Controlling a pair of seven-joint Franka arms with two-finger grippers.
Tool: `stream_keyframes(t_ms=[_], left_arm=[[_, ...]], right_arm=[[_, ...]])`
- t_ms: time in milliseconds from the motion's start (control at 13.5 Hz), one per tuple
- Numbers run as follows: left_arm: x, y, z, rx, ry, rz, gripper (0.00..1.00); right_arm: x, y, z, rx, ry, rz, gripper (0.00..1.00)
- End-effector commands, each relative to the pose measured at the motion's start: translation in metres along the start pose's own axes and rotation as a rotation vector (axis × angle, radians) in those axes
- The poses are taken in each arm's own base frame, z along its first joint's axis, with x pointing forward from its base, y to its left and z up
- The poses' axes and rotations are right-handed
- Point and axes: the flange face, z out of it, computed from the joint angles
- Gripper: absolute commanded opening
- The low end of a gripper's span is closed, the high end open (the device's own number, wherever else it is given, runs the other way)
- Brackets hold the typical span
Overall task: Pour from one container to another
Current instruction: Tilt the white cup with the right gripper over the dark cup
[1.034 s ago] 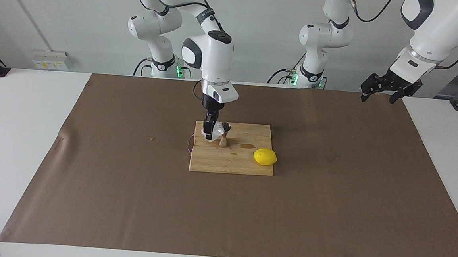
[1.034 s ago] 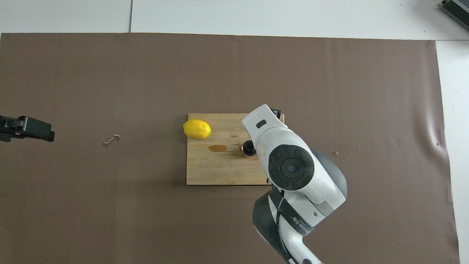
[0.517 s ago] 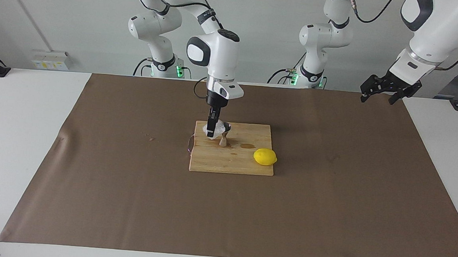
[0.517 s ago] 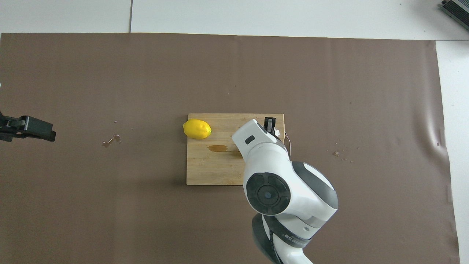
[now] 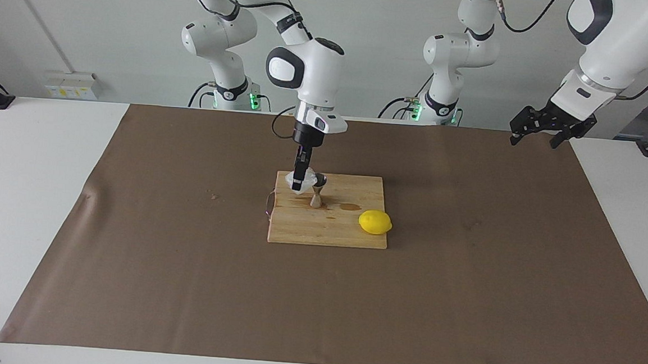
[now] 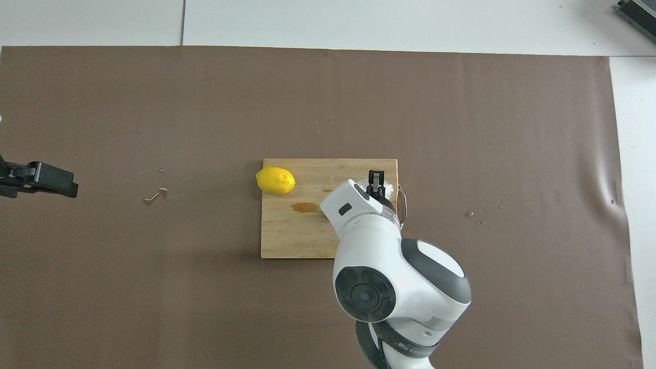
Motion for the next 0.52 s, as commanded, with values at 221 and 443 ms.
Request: stream_keyframes(t_ms=[221,443], left_arm=[[0.0011,0.0007,0.0021,0.016,0.011,0.0,1.0],[0.0011,0.0005,0.0021,0.017,0.011,-0.001,1.0]], right_arm=[[-0.0044,-0.0216,-0.013,-0.092,-0.038,-0.037,0.05],[-0.0019,-0.0258,-0.016,-0.126,-0.044,-0.046,0.05]])
